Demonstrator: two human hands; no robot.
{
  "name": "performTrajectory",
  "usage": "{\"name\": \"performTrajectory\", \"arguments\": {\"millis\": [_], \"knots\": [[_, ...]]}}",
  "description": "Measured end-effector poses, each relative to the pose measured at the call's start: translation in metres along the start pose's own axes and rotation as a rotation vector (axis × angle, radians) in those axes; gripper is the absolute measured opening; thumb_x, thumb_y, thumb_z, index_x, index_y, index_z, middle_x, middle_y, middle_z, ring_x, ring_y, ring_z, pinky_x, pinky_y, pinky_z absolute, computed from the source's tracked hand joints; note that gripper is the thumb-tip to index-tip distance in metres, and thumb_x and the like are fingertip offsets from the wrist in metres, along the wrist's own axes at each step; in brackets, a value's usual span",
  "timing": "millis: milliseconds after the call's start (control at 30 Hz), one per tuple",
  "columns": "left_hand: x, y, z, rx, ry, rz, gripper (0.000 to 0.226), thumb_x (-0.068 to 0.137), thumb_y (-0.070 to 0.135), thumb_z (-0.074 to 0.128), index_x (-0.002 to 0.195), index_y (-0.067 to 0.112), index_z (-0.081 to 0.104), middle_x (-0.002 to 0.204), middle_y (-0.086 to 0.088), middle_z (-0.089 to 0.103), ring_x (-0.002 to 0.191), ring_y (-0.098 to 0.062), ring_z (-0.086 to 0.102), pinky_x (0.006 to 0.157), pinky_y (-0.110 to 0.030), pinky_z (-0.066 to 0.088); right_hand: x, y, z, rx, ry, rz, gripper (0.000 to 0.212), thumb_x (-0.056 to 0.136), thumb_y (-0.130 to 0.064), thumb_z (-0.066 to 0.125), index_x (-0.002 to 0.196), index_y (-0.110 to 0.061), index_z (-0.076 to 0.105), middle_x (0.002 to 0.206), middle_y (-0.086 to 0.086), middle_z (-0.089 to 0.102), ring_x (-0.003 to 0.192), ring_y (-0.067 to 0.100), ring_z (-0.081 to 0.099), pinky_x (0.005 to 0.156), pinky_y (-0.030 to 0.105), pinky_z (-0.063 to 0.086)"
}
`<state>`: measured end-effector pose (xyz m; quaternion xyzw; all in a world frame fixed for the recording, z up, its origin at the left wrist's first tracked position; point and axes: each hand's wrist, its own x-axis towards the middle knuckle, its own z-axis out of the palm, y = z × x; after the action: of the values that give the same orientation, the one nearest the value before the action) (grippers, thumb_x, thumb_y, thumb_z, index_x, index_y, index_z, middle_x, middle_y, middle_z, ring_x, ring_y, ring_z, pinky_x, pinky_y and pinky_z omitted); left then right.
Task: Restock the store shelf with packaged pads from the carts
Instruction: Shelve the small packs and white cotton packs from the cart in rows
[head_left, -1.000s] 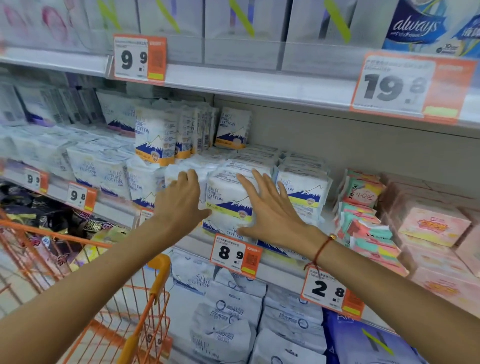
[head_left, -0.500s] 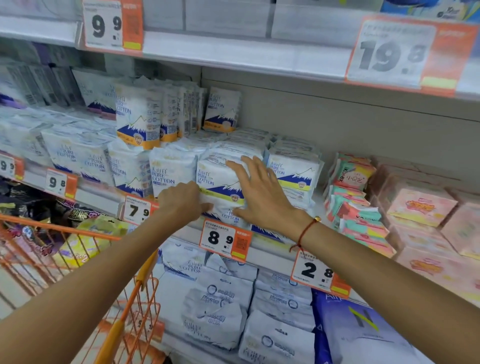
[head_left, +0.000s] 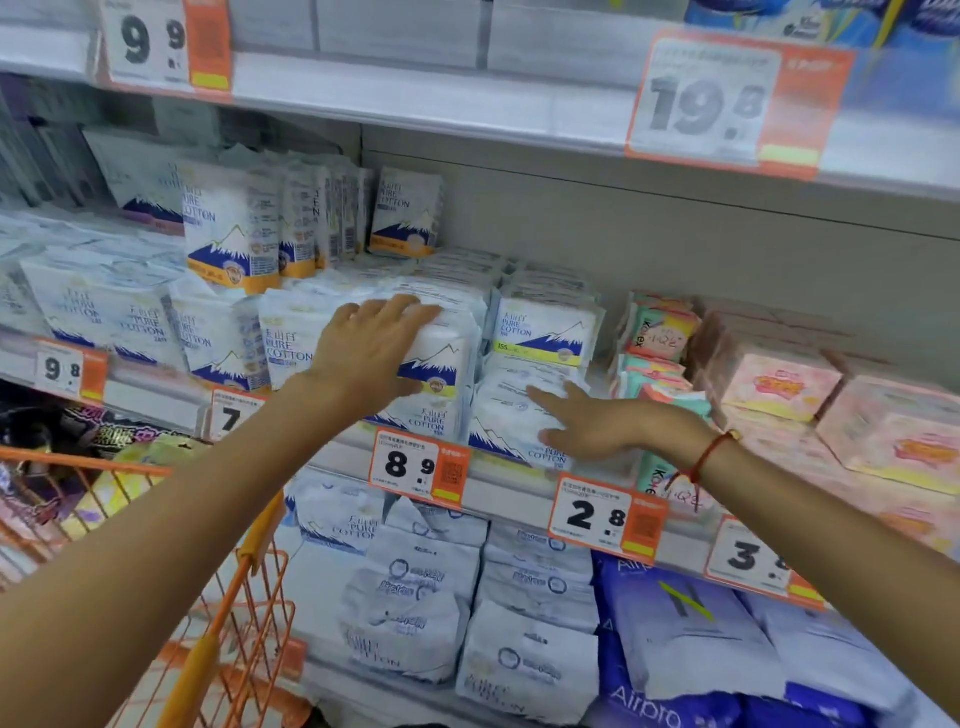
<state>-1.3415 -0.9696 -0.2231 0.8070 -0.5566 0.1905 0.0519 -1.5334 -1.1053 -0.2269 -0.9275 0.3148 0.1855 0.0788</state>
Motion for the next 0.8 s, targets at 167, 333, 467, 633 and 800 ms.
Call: {"name": "performTrajectory", "arguments": {"millis": [167,333,467,633,800], "knots": [[-0.002,-0.004,0.005,-0.071,0.017,0.005,0.082,0.082,0.041,0.068,0.149,0.025,0.022,0.153,0.001,0.029,0.141,-0.023,0.026,0.117,-0.039,0.019,0.018,-0.003,0.011,0.070,0.095,0.002,0.061,0.104,-0.028,0.025,0.148,-0.032,-0.016,0.154,0.018,-0.025,0.144,0.040,0.014,0.116,0.044,0.020],[-0.005,0.014,-0.008,0.099,-0.068,-0.011,0.101,0.077,0.040,0.071,0.151,0.020,0.006,0.160,-0.004,-0.002,0.148,-0.023,-0.004,0.117,-0.047,-0.007,0.020,-0.004,0.022,0.106,0.158,0.003,0.061,0.103,-0.031,0.027,0.149,-0.035,-0.012,0.156,0.015,-0.021,0.145,0.039,-0.003,0.117,0.050,0.013],[0.006,0.058,-0.013,0.169,-0.104,0.202,0.096,0.081,0.056,0.058,0.152,0.016,0.008,0.160,-0.003,-0.003,0.148,-0.019,-0.007,0.115,-0.044,-0.015,0.023,0.006,0.015,0.205,0.104,-0.049,0.071,0.099,-0.044,0.036,0.150,-0.029,-0.011,0.159,0.008,-0.014,0.147,0.030,-0.009,0.119,0.046,0.008],[0.052,0.074,-0.019,0.042,-0.112,0.203,0.047,0.095,0.033,0.042,0.142,0.026,0.041,0.152,0.002,0.035,0.142,-0.017,0.023,0.118,-0.039,0.008,0.021,0.027,-0.006,0.548,0.150,0.016,0.066,0.100,-0.029,0.038,0.152,-0.017,-0.002,0.159,0.008,0.011,0.146,0.026,0.014,0.119,0.038,0.016],[0.089,0.082,-0.010,0.194,-0.076,0.284,0.046,0.090,0.020,0.051,0.134,0.034,0.047,0.146,0.000,0.034,0.135,-0.022,0.030,0.108,-0.037,0.027,0.058,0.051,-0.024,0.824,0.423,0.175,0.074,0.086,-0.016,0.052,0.149,-0.014,0.012,0.147,0.015,0.034,0.130,0.034,0.041,0.100,0.037,0.041]]}}
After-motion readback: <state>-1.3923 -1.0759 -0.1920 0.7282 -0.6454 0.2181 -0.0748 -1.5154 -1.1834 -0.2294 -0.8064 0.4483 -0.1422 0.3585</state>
